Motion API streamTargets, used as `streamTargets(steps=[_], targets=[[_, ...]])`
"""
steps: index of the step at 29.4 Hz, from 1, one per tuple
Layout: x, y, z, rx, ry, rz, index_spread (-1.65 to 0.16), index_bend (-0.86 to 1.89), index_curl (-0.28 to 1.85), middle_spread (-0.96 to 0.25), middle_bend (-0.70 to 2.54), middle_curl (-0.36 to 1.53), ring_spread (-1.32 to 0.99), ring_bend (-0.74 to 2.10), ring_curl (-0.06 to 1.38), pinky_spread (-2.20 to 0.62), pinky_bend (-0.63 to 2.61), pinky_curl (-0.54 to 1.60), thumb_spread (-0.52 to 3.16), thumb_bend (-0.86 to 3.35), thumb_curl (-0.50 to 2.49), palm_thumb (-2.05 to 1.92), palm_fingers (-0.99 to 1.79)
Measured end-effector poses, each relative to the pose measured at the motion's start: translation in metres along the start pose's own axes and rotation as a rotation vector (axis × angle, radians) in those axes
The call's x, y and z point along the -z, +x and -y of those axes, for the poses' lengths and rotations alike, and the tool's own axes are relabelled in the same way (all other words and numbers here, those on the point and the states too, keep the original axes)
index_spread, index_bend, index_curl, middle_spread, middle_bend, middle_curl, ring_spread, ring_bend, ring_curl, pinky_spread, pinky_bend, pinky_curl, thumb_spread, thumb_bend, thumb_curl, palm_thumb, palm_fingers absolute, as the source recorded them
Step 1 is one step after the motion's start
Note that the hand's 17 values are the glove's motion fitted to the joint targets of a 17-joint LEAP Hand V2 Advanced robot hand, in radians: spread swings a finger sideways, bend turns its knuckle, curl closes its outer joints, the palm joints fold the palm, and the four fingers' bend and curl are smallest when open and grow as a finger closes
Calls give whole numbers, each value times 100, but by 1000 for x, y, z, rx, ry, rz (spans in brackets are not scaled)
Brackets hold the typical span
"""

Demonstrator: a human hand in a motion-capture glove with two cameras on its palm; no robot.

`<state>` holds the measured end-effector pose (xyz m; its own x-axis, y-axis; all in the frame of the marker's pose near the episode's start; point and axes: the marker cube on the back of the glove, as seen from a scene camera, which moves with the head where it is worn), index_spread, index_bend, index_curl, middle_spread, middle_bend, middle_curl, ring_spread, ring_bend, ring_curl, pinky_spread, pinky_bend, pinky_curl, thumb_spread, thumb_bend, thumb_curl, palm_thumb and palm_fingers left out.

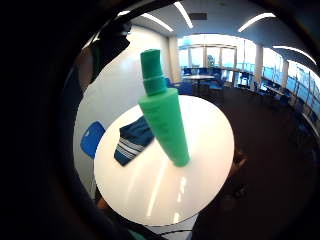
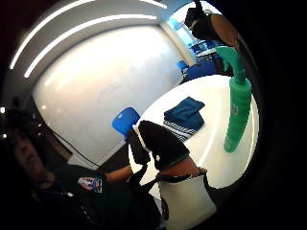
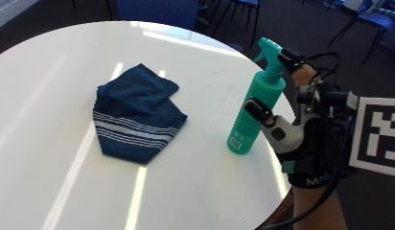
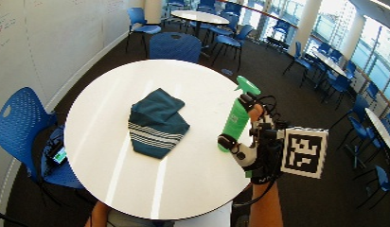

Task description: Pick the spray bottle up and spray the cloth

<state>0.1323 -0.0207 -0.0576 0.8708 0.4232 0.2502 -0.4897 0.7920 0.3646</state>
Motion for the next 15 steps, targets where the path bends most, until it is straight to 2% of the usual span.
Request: streamTargets(steps=[7, 15], targets=[[8, 22, 24, -127, 109, 98, -41, 19, 36, -9, 30, 36, -8, 37, 30, 13, 13, 20, 105, -1, 30, 43, 65], [-13, 64, 44, -337, 42, 236, -40, 16, 36, -8, 30, 37, -8, 36, 31, 12, 15, 21, 106, 1, 33, 53, 63]])
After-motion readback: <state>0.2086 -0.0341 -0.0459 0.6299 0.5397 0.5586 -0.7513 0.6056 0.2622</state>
